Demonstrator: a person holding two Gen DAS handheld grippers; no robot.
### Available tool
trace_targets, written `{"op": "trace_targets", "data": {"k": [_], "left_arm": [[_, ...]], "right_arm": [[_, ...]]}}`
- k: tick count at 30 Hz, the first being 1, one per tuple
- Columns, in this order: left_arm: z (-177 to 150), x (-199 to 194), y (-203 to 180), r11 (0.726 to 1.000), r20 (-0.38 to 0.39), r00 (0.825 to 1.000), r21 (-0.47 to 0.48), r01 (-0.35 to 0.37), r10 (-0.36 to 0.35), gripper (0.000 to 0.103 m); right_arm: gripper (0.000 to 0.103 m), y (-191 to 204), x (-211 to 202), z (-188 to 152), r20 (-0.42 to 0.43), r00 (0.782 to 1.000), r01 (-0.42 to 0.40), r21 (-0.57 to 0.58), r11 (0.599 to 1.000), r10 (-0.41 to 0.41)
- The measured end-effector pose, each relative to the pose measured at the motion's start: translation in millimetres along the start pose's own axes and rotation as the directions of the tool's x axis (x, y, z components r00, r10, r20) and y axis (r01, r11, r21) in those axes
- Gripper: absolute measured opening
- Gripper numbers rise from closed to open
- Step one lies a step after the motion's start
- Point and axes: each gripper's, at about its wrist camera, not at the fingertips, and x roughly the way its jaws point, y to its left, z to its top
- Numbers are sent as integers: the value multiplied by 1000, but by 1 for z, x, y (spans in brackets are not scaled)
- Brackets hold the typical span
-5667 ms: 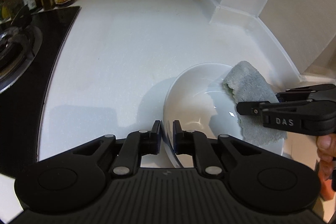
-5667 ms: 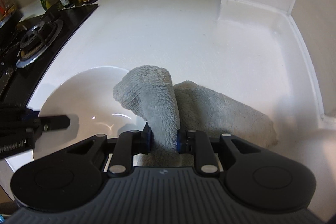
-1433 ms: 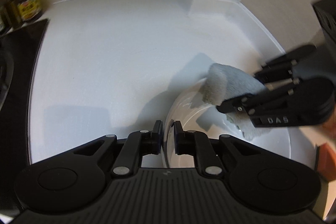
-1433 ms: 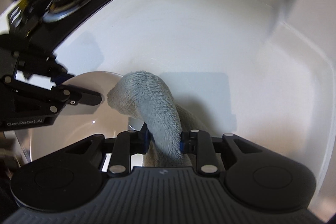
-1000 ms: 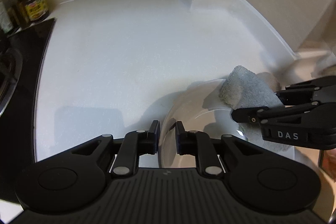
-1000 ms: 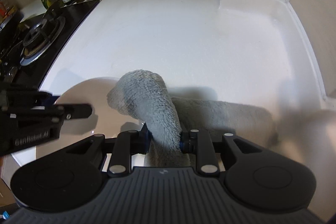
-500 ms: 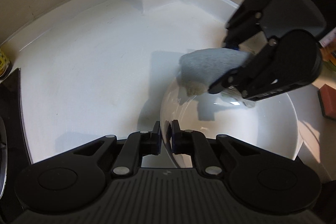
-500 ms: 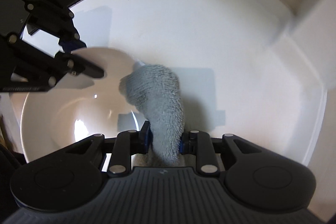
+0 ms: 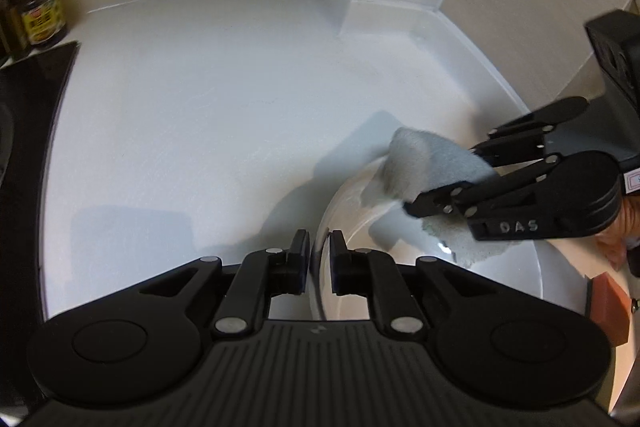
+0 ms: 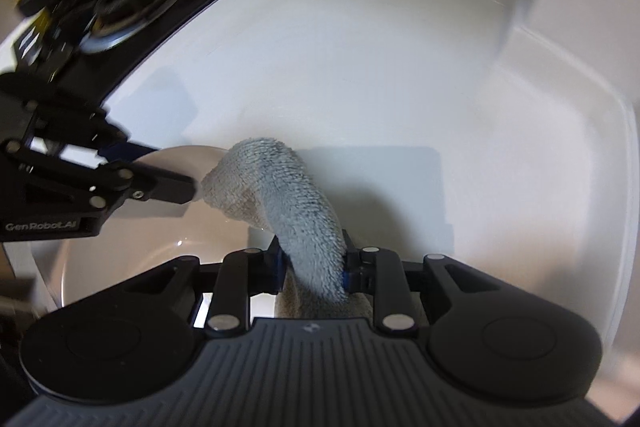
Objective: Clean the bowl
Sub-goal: 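Rub the grey cloth around the bowl's inner wall with the right gripper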
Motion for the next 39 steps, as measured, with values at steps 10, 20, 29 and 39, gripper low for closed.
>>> {"op": "trace_targets", "data": {"k": [10, 20, 29, 39], "left_arm": [[-10, -3, -4, 997, -10, 997, 14, -70, 70, 5], [9, 16, -5, 970, -31, 999, 244, 0, 8, 5], [18, 23, -13, 928, -47, 999, 373, 21, -3, 7], [5, 8, 18, 998, -17, 1000, -52, 24, -25, 8]], "right_arm": [[20, -6, -2, -30, 94, 992, 61, 278, 959, -90], [25, 9, -4, -19, -116, 993, -19, -109, 994, 6], [21, 14, 11, 24, -167, 986, -29, -261, 965, -15], [19, 12, 5, 15, -36, 999, 20, -67, 998, -22]]}}
